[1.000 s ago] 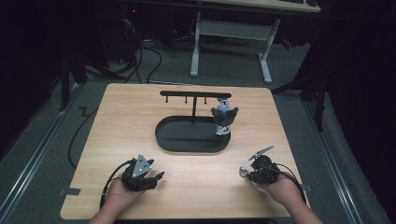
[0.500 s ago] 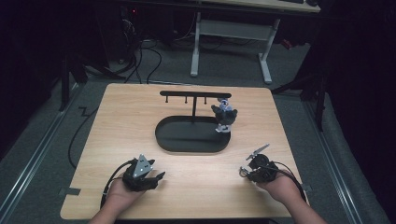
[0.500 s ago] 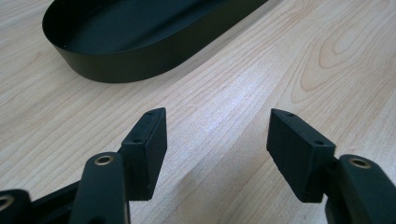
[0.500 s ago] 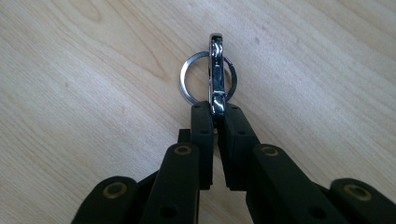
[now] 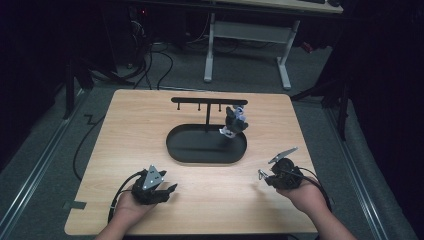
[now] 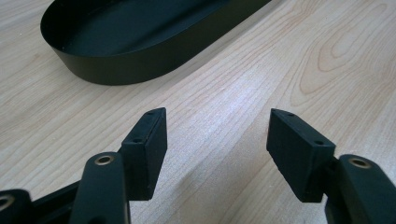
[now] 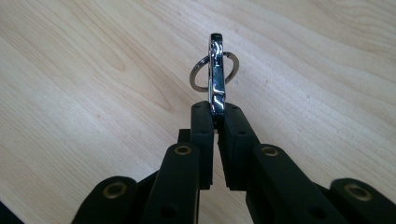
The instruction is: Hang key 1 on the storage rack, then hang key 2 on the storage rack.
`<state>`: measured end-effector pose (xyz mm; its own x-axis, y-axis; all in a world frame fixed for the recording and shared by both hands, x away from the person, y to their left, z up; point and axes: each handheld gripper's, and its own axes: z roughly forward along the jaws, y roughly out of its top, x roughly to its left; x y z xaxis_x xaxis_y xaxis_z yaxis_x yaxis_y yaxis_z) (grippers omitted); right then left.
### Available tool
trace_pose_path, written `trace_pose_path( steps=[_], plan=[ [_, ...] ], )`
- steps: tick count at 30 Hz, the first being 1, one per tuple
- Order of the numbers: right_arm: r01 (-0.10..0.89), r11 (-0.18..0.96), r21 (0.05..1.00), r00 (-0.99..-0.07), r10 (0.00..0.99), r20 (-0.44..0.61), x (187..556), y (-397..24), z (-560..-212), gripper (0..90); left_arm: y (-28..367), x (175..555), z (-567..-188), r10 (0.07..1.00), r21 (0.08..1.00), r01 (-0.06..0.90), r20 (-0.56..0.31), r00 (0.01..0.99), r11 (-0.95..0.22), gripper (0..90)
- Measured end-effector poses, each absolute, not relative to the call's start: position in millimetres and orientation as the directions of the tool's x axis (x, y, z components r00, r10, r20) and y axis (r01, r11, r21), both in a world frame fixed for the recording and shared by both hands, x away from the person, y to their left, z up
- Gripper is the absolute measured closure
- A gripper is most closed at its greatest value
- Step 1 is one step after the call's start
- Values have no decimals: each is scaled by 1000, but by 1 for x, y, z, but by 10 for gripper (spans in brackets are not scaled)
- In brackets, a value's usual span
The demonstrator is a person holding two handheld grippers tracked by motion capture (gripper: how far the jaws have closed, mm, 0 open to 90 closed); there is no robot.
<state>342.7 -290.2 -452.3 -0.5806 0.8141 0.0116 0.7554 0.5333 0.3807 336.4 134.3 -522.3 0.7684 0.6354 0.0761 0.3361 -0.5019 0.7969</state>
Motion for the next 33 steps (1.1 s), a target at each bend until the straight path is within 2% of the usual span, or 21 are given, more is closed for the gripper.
trace_pose_path(
  steps=[17, 33],
  plan=[
    [728, 553, 406, -602, 798, -7, 351, -274, -431, 853, 128, 338, -521, 620, 801, 314, 89, 779, -510, 390],
    [729, 529, 435, -608, 792, 54, 368, -252, -418, 853, 144, 330, -514, 659, 819, 329, 79, 748, -470, 390]
  ],
)
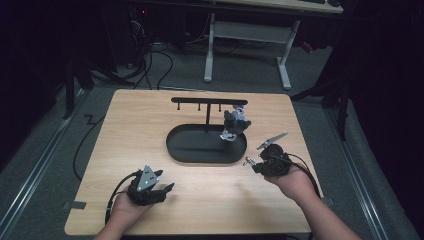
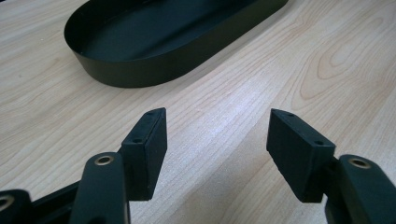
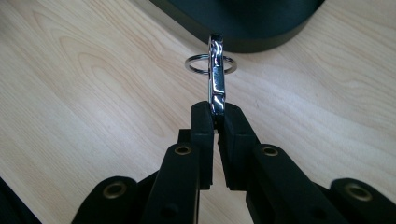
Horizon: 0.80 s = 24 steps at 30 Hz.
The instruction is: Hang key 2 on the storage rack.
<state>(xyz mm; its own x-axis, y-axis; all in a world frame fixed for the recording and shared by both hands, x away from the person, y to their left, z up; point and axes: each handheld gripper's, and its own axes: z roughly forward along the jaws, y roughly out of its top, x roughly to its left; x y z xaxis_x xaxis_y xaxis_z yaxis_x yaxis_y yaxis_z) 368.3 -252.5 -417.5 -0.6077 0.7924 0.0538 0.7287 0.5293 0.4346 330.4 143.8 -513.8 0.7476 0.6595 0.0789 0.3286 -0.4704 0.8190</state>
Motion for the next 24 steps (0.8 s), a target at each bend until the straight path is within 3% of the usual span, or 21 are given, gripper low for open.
trace_pose_path(
  steps=[24],
  plan=[
    [709, 600, 372, -662, 747, 56, 403, -208, -376, 852, 143, 332, -515, 651, 815, 326, 81, 755, -479, 389]
  ],
)
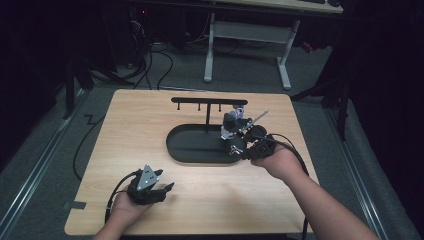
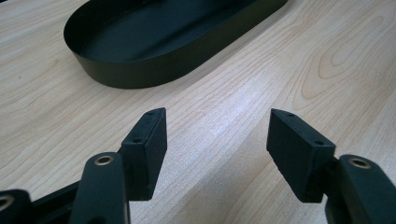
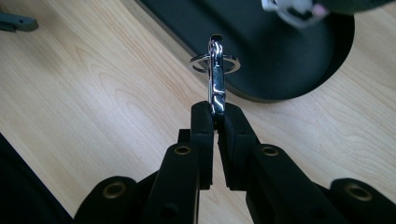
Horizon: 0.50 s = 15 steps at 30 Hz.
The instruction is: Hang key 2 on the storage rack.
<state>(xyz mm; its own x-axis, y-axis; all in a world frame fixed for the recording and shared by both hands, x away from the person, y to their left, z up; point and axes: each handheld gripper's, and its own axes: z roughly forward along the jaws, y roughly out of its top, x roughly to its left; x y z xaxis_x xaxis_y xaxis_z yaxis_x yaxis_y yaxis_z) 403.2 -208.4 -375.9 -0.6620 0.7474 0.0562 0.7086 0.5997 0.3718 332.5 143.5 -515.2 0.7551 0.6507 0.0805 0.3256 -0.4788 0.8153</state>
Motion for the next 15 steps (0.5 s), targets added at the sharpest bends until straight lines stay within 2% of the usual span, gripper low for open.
trace_pose_path(
  steps=[15],
  plan=[
    [728, 583, 361, -635, 771, 35, 432, -201, -349, 852, 144, 332, -514, 648, 817, 323, 79, 757, -477, 389]
  ],
)
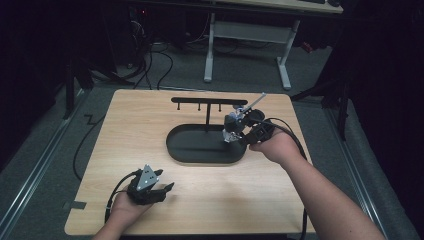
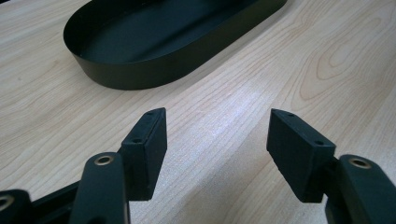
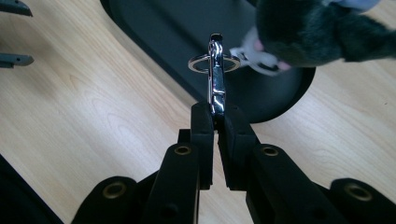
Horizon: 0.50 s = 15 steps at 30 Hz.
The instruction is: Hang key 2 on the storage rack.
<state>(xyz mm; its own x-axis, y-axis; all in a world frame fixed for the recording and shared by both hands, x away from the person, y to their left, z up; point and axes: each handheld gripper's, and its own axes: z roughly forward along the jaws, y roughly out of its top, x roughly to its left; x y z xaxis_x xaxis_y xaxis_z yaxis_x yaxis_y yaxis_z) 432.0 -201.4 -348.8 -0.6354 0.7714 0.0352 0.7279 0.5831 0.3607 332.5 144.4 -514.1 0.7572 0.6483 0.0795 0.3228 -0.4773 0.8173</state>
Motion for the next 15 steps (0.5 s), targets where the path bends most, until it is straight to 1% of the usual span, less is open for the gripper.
trace_pose_path(
  steps=[9, 11, 15],
  plan=[
    [723, 571, 389, -626, 780, 18, 448, -191, -335, 852, 145, 332, -514, 650, 818, 326, 75, 756, -474, 389],
    [719, 564, 407, -624, 781, 20, 453, -188, -332, 852, 145, 332, -514, 650, 818, 326, 75, 756, -474, 389],
    [725, 555, 408, -615, 788, 22, 462, -182, -328, 852, 145, 332, -514, 651, 818, 327, 74, 755, -473, 389]
  ],
)
